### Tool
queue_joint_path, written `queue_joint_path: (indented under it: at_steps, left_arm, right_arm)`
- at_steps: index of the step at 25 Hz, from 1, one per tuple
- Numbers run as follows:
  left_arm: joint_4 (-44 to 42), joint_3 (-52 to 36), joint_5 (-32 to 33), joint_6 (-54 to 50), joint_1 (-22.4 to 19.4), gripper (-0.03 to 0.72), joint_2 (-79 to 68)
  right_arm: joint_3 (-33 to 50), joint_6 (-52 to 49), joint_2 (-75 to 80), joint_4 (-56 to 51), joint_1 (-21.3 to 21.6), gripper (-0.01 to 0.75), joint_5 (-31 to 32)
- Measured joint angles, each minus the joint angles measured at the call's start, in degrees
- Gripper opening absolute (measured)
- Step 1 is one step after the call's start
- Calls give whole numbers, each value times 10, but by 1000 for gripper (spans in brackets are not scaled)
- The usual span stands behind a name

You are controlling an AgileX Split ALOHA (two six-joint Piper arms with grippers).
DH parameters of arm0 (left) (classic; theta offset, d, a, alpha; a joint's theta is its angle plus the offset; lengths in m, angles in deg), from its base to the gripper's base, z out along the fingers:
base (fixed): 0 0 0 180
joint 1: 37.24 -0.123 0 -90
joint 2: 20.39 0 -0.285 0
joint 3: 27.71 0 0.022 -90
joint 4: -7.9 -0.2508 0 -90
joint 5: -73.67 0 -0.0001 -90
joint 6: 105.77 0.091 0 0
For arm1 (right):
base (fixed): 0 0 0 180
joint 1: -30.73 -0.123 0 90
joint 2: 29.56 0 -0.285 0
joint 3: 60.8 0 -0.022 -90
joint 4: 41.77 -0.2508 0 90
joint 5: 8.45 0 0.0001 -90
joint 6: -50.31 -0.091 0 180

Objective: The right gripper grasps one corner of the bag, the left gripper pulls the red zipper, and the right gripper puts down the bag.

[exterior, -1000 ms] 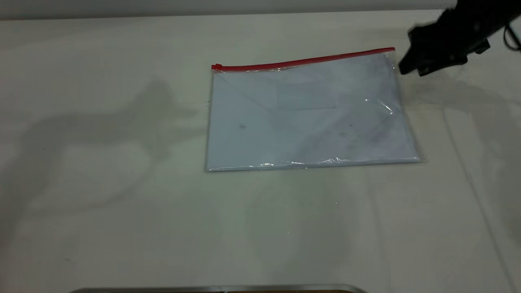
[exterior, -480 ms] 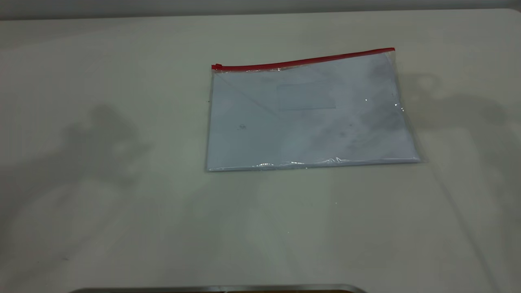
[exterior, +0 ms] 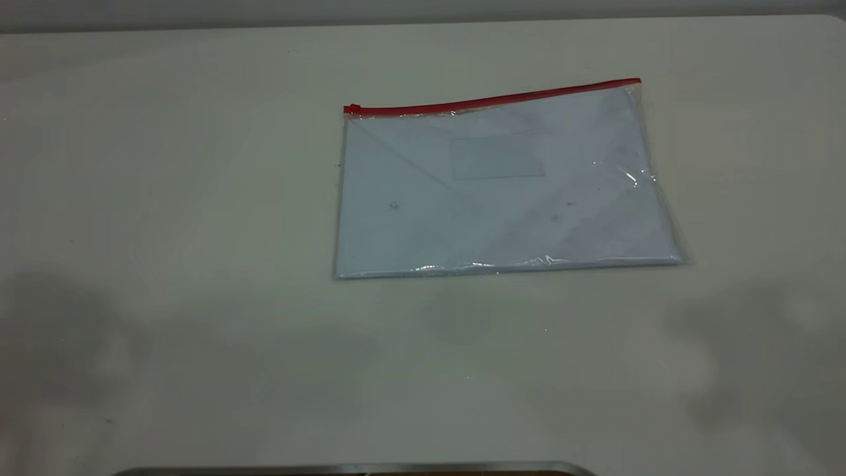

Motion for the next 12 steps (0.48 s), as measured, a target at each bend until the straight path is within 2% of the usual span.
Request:
queue_joint_path:
  at_steps: [3,6,9,12]
  left_arm:
    - [-7,-89,0,-17,0,510,51]
    - [-8,-190,0,-22,0,498,97]
    - [-8,-285,-1,-34,0,482,143]
    - [-8,-369,-6,-37,0,469,190]
  right_arm:
    - [92,-38,-81,35,0,347,0]
    - [221,-50,-173,68,0,347,-6]
    - [339,-55,-261,75,0,347,-33]
    - [421,-55,-337,61,0,347,-62]
